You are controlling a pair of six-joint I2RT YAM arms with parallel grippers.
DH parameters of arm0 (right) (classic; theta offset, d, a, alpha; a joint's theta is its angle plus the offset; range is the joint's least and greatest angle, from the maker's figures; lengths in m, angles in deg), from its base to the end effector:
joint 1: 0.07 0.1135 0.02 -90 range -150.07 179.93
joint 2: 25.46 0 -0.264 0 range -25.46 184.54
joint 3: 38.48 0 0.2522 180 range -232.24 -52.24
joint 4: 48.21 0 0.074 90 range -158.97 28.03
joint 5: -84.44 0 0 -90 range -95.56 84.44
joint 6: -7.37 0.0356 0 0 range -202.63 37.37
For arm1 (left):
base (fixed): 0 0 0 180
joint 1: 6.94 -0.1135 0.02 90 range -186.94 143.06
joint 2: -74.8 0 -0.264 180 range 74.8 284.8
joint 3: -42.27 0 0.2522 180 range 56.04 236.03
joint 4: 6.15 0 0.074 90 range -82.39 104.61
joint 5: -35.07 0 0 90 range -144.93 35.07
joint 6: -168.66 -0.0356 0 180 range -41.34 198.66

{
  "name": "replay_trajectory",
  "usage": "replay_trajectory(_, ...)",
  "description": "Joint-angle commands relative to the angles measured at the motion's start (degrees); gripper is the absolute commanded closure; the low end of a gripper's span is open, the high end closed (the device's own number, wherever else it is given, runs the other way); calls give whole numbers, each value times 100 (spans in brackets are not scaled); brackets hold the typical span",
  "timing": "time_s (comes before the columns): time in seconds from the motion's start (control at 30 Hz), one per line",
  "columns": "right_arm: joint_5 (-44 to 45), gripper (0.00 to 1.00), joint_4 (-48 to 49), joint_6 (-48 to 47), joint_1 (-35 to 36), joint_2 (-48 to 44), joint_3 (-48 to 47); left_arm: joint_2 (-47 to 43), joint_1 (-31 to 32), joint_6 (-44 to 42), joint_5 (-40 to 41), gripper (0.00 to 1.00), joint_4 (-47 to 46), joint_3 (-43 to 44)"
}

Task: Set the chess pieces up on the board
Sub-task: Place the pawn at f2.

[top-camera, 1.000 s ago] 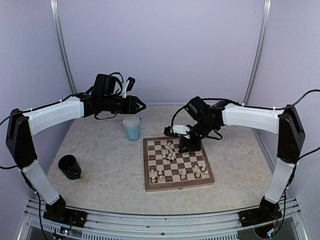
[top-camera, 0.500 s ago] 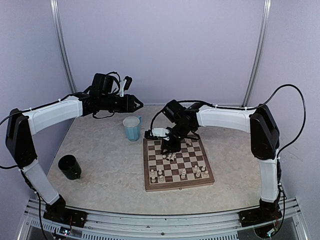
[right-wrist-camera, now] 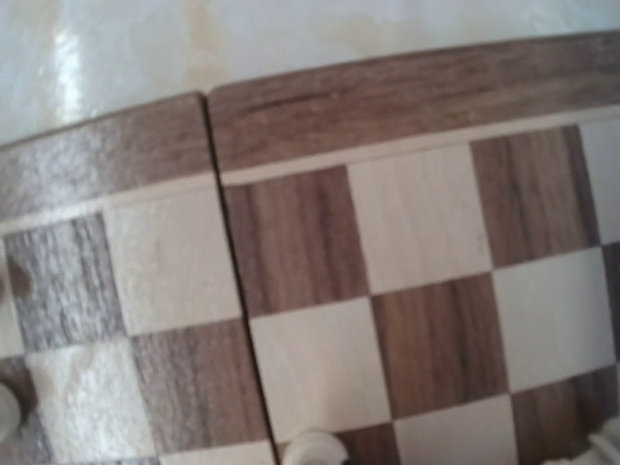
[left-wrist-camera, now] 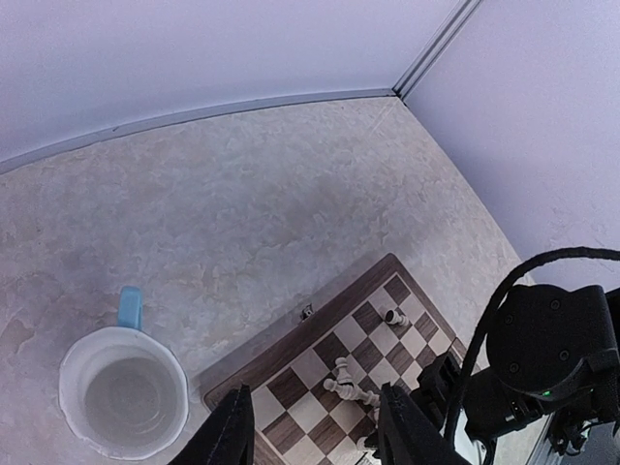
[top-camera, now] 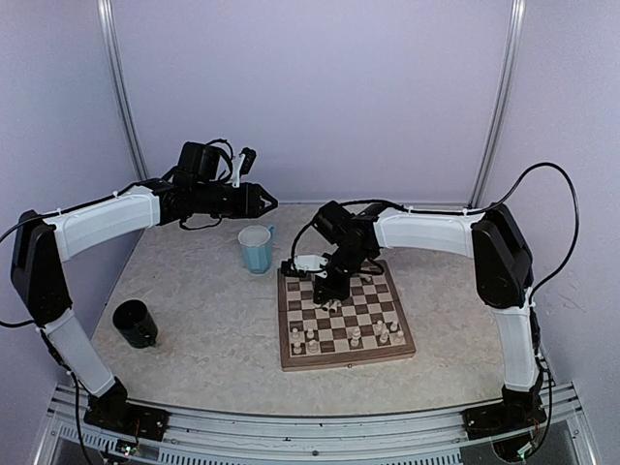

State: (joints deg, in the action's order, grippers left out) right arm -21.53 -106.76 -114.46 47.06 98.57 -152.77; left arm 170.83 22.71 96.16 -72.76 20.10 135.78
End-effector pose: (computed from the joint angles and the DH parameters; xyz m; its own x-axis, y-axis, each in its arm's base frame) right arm 0.3033 0.3411 0.1891 -0.1289 -0.8841 -0.4491 -0.9908 0.1332 0.0221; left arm 0.3372 -0.2045 0.3130 -0.6107 0.0182 -0.7917 0.5458 0.7340 -0.4041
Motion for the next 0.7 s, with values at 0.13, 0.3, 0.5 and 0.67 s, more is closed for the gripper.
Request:
replay_trajectory(0.13, -195, 97, -156, 42, 77, -538, -41, -123, -29, -45, -96, 55, 12, 85)
replay_trajectory(0.3, -3, 98, -127, -1, 77, -1278, 540, -111, -29, -40, -103, 55, 9, 83)
replay_trajectory(0.5, 242, 98, -76, -117, 23, -1984, 1754, -89, -6, -44, -113, 55, 22, 84)
replay_trajectory(0.67, 261, 99, 20, -104, -169, -2374, 2483, -59, 30, -53, -100, 55, 25, 91)
